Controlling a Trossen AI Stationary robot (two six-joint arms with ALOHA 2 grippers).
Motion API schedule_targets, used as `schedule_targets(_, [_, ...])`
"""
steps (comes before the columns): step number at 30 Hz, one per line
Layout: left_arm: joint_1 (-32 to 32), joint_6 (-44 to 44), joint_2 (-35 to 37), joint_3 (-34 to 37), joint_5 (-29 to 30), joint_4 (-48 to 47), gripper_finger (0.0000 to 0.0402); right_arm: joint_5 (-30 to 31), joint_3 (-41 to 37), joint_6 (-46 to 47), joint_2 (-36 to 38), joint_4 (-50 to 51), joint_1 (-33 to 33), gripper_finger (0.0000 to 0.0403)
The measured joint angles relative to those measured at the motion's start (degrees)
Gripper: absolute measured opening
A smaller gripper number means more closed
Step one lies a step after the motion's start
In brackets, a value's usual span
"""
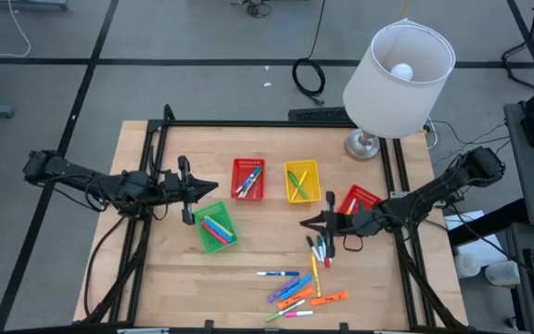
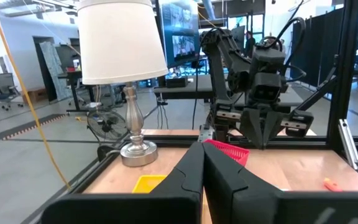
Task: Pick & Place Markers
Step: Put the left black highlighter into the right red bin
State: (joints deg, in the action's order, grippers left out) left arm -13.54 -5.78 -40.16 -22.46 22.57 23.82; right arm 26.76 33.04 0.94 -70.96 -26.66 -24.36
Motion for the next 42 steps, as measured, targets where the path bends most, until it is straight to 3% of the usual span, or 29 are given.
schedule_targets(8, [0.0,-0.7,0.0,0.0,0.0,0.0,0.0006,-5.9,0.0,-1.9,0.0,0.8,0.0,0.0004])
schedule_targets(13, [0.0,-0.7,0.0,0.0,0.0,0.0,0.0006,-1.3,0.0,-1.4,0.0,0.8,0.1,0.0004])
schedule_targets(20, [0.0,-0.7,0.0,0.0,0.0,0.0,0.0006,-1.5,2.2,2.6,-4.3,-2.9,0.7,0.0001])
schedule_targets(31, [0.0,-0.6,0.0,0.0,0.0,0.1,0.0006,-5.0,24.7,3.1,-21.1,18.1,0.3,0.0001])
schedule_targets(37, [0.0,-0.1,0.0,0.0,0.0,0.0,0.0006,-12.2,37.3,3.7,-31.6,24.1,0.2,0.0001])
schedule_targets(42, [-0.1,2.0,0.0,0.0,-0.4,-2.3,0.0006,-16.3,47.4,7.0,-38.3,36.3,-1.3,0.0001])
